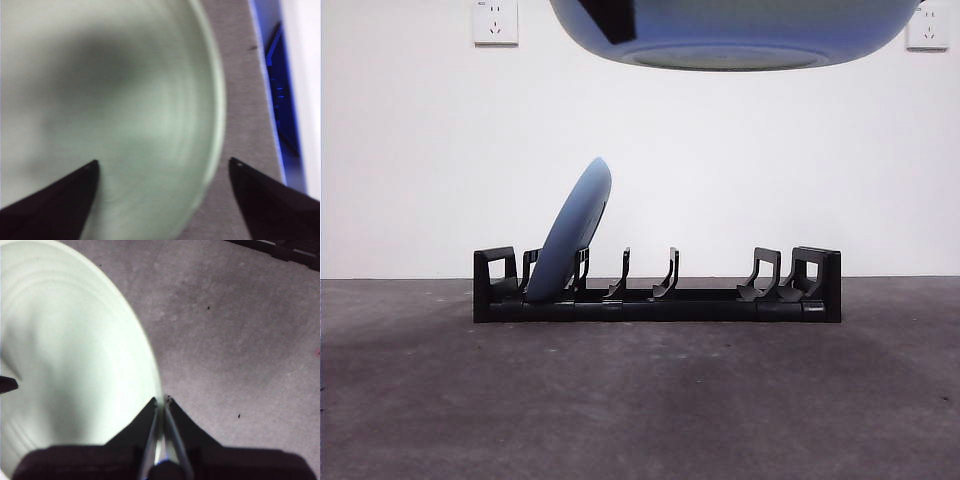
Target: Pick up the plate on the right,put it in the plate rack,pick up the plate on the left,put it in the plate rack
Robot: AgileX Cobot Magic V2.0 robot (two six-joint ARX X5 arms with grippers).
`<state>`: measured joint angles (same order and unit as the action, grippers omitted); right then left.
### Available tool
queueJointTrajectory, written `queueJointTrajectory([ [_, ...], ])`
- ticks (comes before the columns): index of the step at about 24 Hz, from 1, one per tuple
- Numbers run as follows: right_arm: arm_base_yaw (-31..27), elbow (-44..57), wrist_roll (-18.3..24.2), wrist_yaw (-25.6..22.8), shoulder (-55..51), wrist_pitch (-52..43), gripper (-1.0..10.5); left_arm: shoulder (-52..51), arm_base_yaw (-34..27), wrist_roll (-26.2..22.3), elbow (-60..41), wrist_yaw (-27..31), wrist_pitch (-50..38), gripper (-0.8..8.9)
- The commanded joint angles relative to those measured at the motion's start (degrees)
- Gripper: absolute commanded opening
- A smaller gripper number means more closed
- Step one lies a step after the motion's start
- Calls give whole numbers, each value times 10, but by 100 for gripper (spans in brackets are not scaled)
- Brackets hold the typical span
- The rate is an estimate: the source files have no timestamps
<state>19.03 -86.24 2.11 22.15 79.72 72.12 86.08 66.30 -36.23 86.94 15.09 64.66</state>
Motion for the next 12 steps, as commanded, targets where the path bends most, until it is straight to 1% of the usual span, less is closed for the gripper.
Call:
queueJointTrajectory([
  [1, 0, 2, 10, 9, -2, -3, -15, 2, 1, -6, -1, 0, -5, 161],
  [3, 0, 2, 10, 10, -2, -5, -13, 2, 1, -5, -1, -5, -2, 86],
  [9, -19, 2, 10, 23, -2, -11, -13, 2, 2, 0, -1, -6, 19, 79],
  [12, -32, 2, 10, 42, -2, -12, -13, 2, 4, 1, -1, -28, 19, 79],
])
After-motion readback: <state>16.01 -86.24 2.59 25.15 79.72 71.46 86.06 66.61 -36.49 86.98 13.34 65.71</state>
